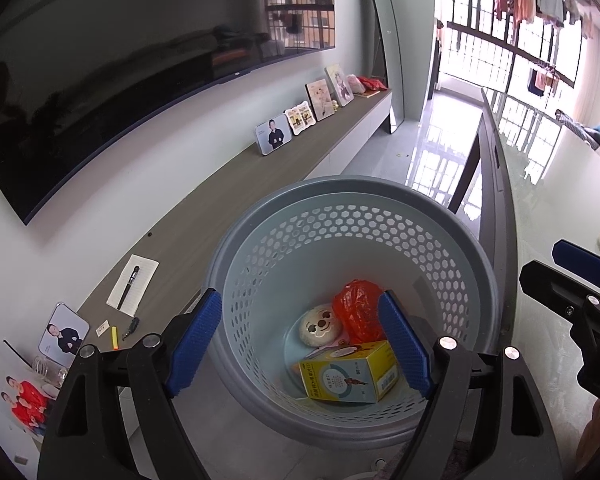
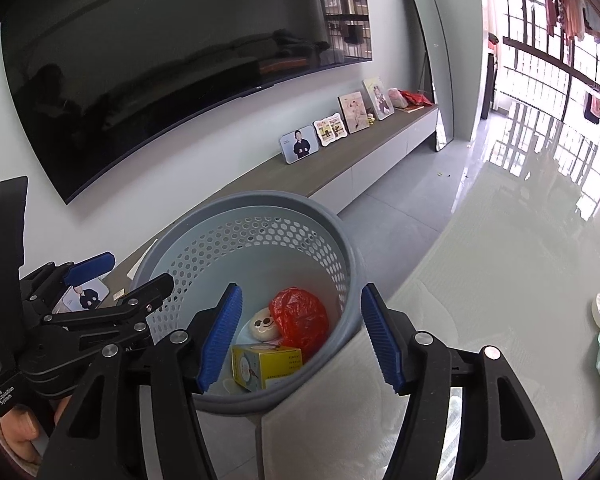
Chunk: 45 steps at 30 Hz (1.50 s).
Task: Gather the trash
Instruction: 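Move both open grippers back toward the remaining items on the table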
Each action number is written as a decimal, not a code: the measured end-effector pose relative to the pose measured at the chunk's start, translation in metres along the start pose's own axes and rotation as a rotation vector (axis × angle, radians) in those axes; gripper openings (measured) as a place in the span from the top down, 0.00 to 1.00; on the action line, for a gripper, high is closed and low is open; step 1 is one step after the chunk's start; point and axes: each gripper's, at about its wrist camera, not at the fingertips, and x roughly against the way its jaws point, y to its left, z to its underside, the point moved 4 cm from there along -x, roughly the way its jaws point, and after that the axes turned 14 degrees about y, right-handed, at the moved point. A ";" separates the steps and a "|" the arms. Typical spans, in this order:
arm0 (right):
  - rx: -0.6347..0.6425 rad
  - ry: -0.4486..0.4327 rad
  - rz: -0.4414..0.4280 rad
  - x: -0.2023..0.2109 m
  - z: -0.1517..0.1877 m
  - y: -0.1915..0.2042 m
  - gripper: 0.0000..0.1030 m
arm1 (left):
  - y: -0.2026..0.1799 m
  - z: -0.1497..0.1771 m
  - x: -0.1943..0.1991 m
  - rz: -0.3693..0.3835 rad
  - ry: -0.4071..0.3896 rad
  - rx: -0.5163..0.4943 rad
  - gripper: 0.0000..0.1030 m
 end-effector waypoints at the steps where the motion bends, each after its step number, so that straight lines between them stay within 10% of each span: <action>1: -0.009 -0.002 0.002 0.002 0.002 -0.002 0.42 | -0.003 0.001 0.001 0.001 -0.001 -0.004 0.23; 30: -0.413 -0.063 0.186 0.111 0.141 -0.168 0.42 | -0.189 0.014 0.041 0.175 -0.032 -0.292 0.22; 45: -0.344 -0.036 0.183 0.119 0.118 -0.254 0.39 | -0.272 0.003 0.028 0.174 0.012 -0.359 0.16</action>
